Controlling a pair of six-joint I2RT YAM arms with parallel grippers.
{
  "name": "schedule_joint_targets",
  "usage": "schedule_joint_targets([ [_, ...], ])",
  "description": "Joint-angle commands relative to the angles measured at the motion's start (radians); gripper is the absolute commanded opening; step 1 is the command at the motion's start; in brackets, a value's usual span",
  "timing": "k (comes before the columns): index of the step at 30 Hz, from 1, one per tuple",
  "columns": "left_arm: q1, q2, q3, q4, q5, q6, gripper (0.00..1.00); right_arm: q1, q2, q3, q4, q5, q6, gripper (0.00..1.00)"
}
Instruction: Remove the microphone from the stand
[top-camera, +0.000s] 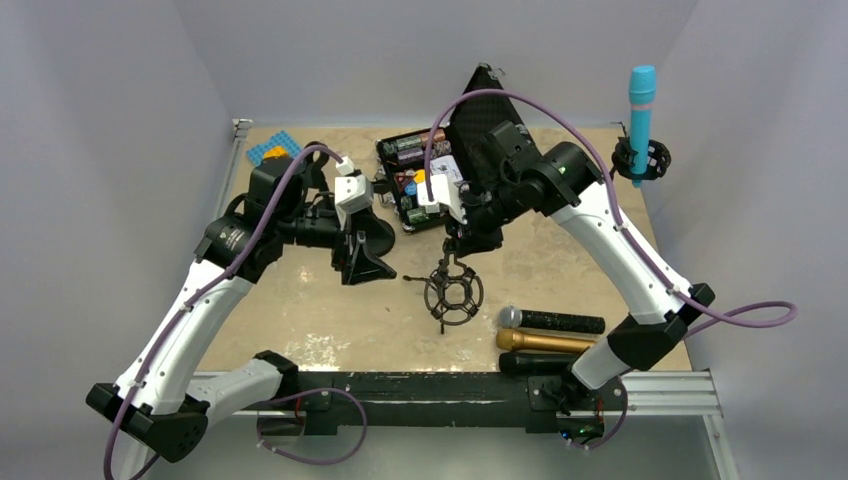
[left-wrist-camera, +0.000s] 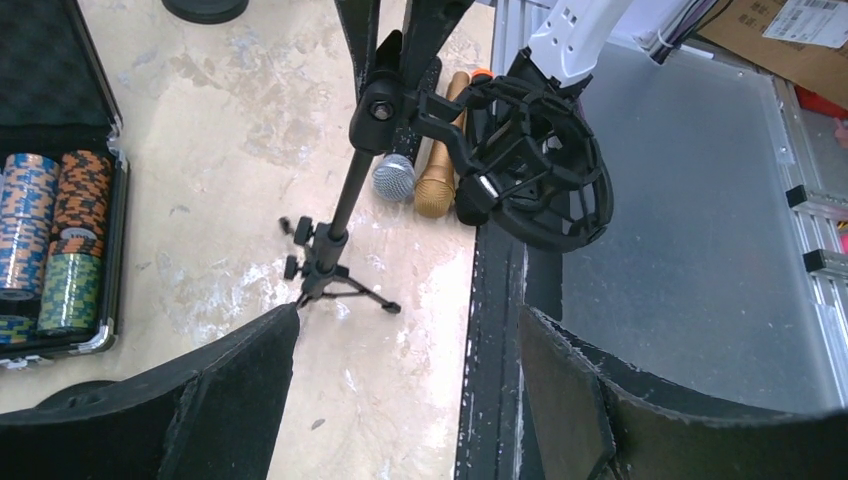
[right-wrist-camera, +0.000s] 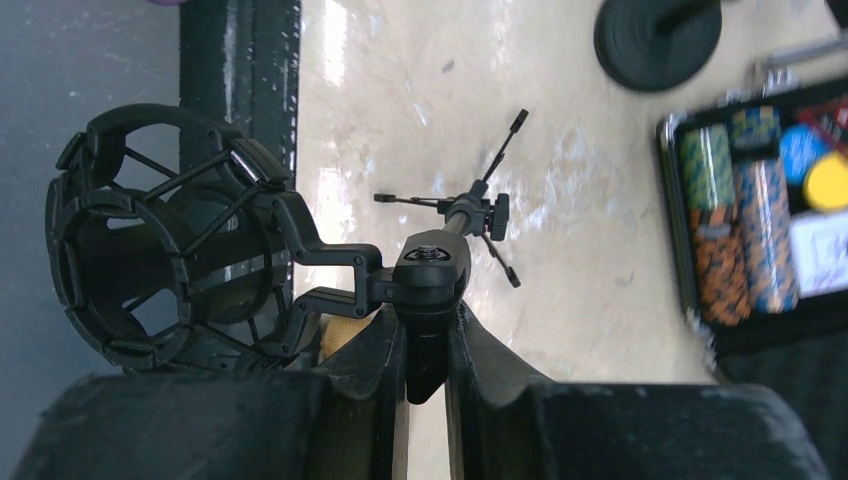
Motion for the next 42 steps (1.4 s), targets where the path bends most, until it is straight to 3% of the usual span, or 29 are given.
schedule_joint_targets([
  [1,0.007,-0.022,0.04,-0.06,0.017,0.051,0.84,0.0,-0.018,0.067,0.023,-0.254,-0.251,0.0],
  [6,0.007,-0.048,0.041,-0.148,0.038,0.107,0.84,0.014,0.045,0.161,-0.138,-0.314,-0.577,0.01],
  [13,0.007,-0.096,0.012,-0.219,0.023,0.144,0.85,0.05,0.062,0.151,-0.151,-0.321,-0.768,0.0],
  [18,0.007,-0.108,-0.052,-0.25,-0.005,0.25,0.85,0.086,0.092,0.135,-0.15,-0.281,-0.821,0.0],
  [20,0.007,-0.11,-0.08,-0.252,-0.005,0.269,0.85,0.094,0.113,0.145,-0.149,-0.266,-0.829,0.12],
  [22,0.007,-0.109,-0.097,-0.247,0.01,0.265,0.84,0.101,0.151,0.179,-0.148,-0.261,-0.804,0.33],
  [25,0.007,-0.109,-0.118,-0.225,0.019,0.247,0.84,0.106,0.197,0.245,-0.147,-0.264,-0.745,0.49],
  [30,0.007,-0.118,-0.169,-0.183,0.013,0.23,0.84,0.106,0.185,0.215,-0.043,-0.225,-0.595,0.62],
  [37,0.007,-0.143,-0.249,-0.105,-0.003,0.201,0.84,0.084,0.036,0.111,0.124,-0.134,-0.417,0.71],
  [42,0.007,-0.166,-0.267,-0.064,0.004,0.147,0.82,0.083,0.015,0.148,0.27,0.024,0.059,0.78],
])
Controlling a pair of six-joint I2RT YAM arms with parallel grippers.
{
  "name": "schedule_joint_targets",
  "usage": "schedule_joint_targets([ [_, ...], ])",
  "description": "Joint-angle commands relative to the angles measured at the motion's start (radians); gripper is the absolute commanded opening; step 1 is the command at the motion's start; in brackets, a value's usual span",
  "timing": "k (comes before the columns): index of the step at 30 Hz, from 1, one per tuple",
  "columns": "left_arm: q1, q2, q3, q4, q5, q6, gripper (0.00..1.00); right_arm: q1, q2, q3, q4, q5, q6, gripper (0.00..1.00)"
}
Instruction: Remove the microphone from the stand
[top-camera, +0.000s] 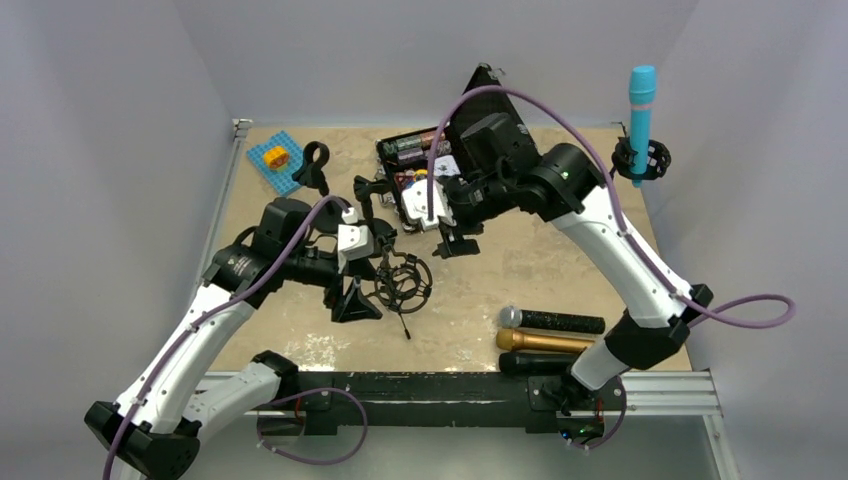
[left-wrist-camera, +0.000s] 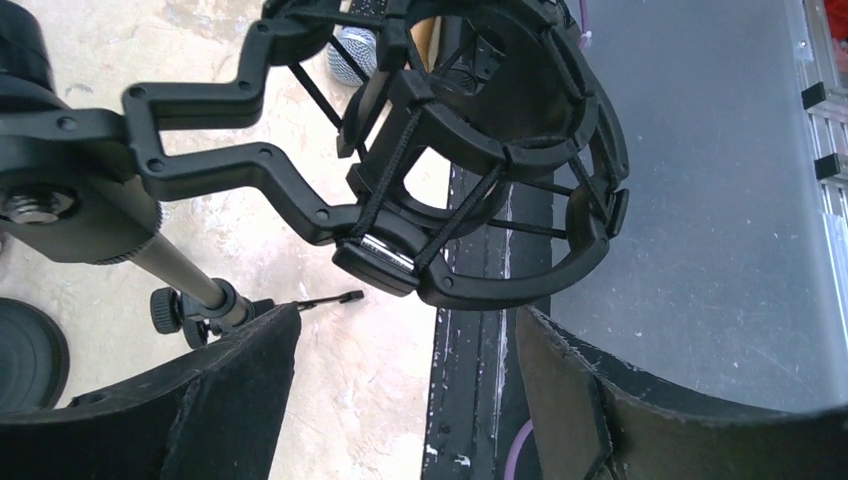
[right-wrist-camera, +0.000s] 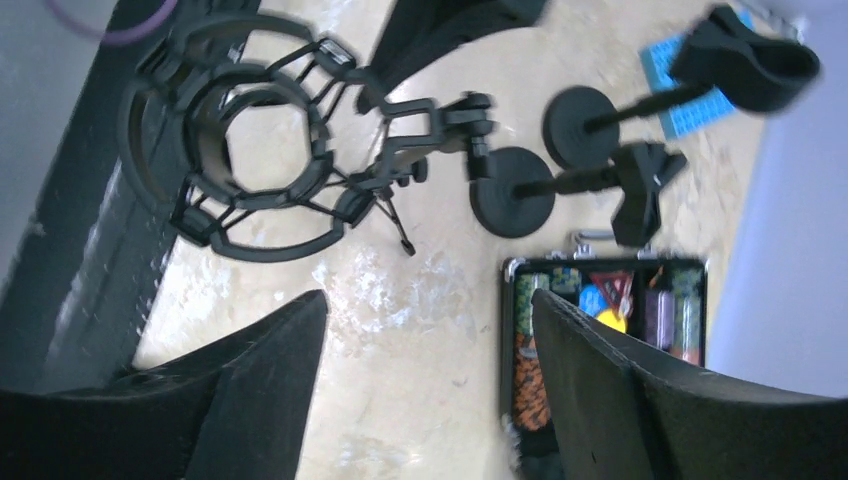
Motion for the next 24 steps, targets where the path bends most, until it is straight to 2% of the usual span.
schedule_joint_targets([
  [1,0.007,-0.044,-0.008,0.094,0.017,-0.061,0.82,-0.003,-0.008,0.101,0.151,0.151,0.526,0.79],
  [3,0.006,-0.058,-0.009,0.127,0.031,-0.079,0.81,-0.004,0.031,0.18,0.098,0.169,0.733,0.82],
  [6,0.001,-0.041,0.017,0.138,0.091,-0.051,0.79,-0.006,0.084,0.235,0.0,0.153,0.959,0.85],
  [9,-0.014,-0.027,0.062,0.074,0.111,0.026,0.78,0.009,0.032,0.107,0.058,0.112,1.035,0.89],
  [11,-0.014,-0.045,0.079,0.04,0.09,0.039,0.78,0.026,0.05,0.109,0.048,0.099,1.057,0.91],
  [14,-0.018,-0.104,0.087,-0.011,-0.033,0.017,0.81,0.053,0.076,0.13,0.069,0.131,1.144,0.93],
  [15,-0.026,-0.142,0.079,-0.005,-0.126,-0.024,0.94,0.061,0.086,0.144,0.075,0.153,1.181,0.94],
  [16,-0.028,-0.182,0.072,0.002,-0.204,-0.061,0.97,0.072,0.097,0.156,0.081,0.185,1.211,0.94],
  [20,-0.028,-0.287,0.049,-0.056,-0.341,-0.051,1.0,0.096,0.127,0.164,0.088,0.246,1.288,0.94],
  [24,-0.026,-0.313,0.032,-0.073,-0.361,-0.069,1.0,0.098,0.148,0.163,0.094,0.303,1.346,0.93],
])
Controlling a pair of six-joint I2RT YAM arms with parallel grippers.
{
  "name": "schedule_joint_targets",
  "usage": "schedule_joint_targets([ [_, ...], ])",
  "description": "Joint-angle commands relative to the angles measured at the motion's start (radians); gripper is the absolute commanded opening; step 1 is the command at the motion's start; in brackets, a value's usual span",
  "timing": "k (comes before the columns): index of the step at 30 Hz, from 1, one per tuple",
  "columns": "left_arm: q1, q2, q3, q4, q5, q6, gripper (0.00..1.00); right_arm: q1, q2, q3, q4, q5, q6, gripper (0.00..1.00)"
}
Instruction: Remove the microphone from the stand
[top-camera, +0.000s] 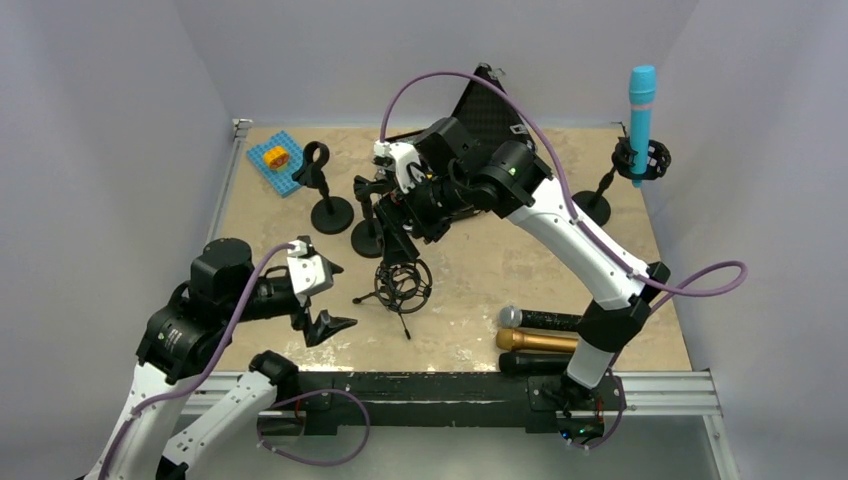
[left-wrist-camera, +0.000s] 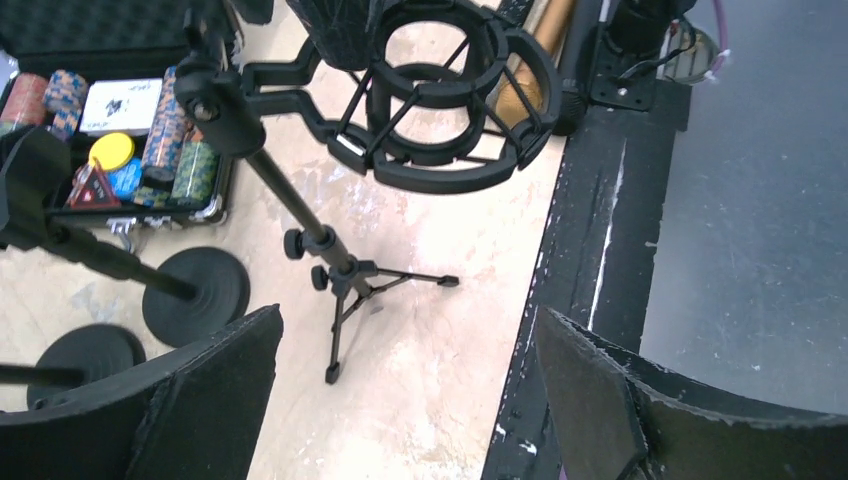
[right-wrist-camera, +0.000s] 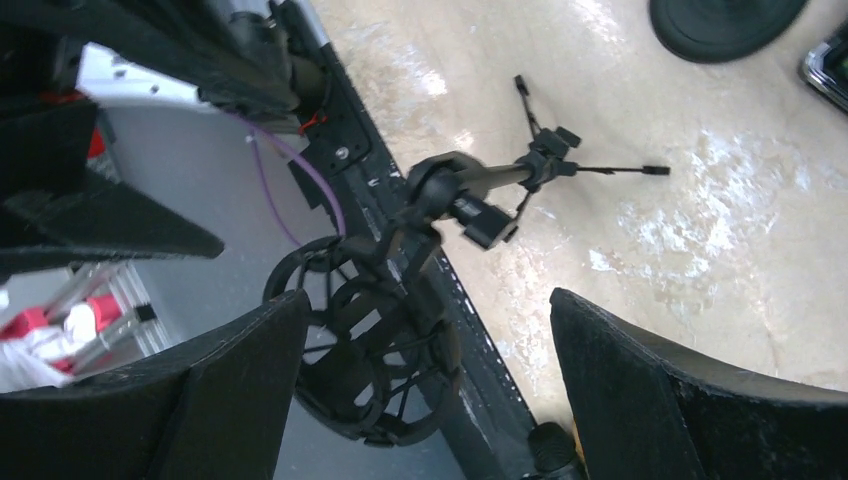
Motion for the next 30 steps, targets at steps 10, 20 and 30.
schedule_joint_targets([
  [10,0.032,0.009,-0.001,0.029,-0.142,-0.055,1.0,0.037,0.091,0.104,0.052,0.24,0.203,0.99],
  [20,0.032,-0.024,0.0,0.024,-0.147,-0.043,1.0,0.079,0.107,0.051,0.039,0.253,0.138,0.73],
  [30,0.032,-0.048,-0.047,0.129,-0.072,-0.044,1.0,0.068,0.014,-0.113,0.024,0.223,-0.132,0.4],
])
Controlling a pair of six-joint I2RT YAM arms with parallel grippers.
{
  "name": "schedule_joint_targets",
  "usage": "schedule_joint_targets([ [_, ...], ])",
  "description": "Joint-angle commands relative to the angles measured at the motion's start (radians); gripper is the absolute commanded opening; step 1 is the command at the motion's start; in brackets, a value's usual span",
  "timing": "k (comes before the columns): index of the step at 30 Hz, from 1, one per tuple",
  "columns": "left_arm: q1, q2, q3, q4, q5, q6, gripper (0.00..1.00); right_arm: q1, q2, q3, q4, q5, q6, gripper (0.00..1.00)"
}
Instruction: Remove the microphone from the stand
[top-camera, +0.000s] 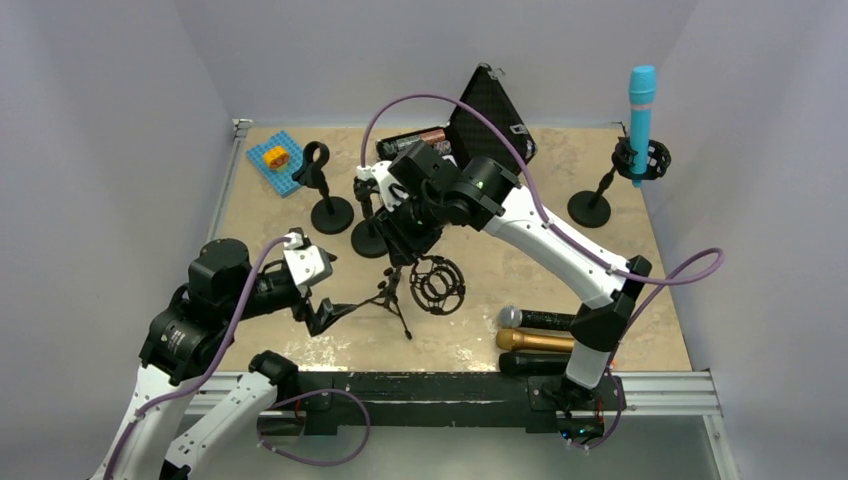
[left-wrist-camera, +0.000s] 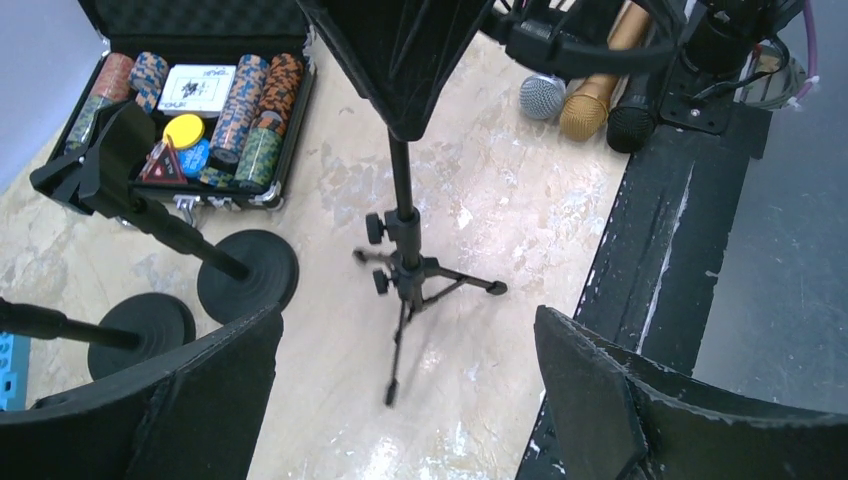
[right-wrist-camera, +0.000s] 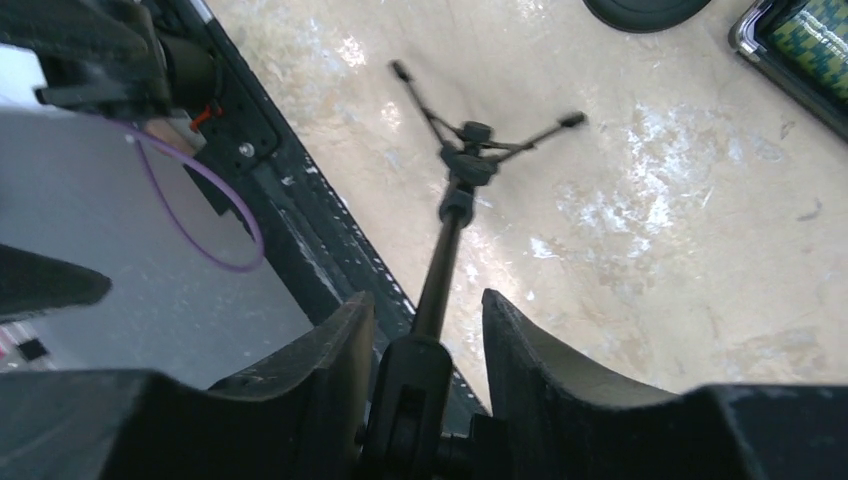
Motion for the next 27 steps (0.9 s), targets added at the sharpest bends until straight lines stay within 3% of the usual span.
schedule_joint_targets([
  [1,0.007,-0.026,-0.04,0.094,0.066,0.005,1.0,-0.024,-0.046,-0.055,-0.011,-0.024,-0.197,0.34],
  [5,0.007,-0.049,-0.117,0.159,0.14,0.07,1.0,-0.062,-0.056,-0.079,-0.055,-0.142,-0.424,0.18],
  [9,0.007,-0.031,-0.193,0.232,0.283,0.182,1.0,-0.106,-0.207,-0.267,0.044,-0.261,-0.77,0.14],
  [13,0.006,0.129,-0.16,0.259,0.374,0.273,0.98,-0.122,-0.402,-0.521,0.174,-0.344,-1.113,0.1],
  [15,0.005,0.235,-0.089,0.221,0.406,0.291,0.94,-0.123,-0.46,-0.578,0.229,-0.342,-1.224,0.0],
  [18,-0.022,0.342,-0.027,0.149,0.478,0.412,0.89,-0.131,-0.507,-0.649,0.298,-0.35,-1.331,0.0],
  [23,-0.103,0.442,0.009,0.15,0.376,0.596,0.86,-0.154,-0.527,-0.657,0.338,-0.354,-1.42,0.01],
  [27,-0.159,0.499,0.06,0.079,0.308,0.71,0.77,-0.154,-0.525,-0.641,0.326,-0.368,-1.391,0.01],
])
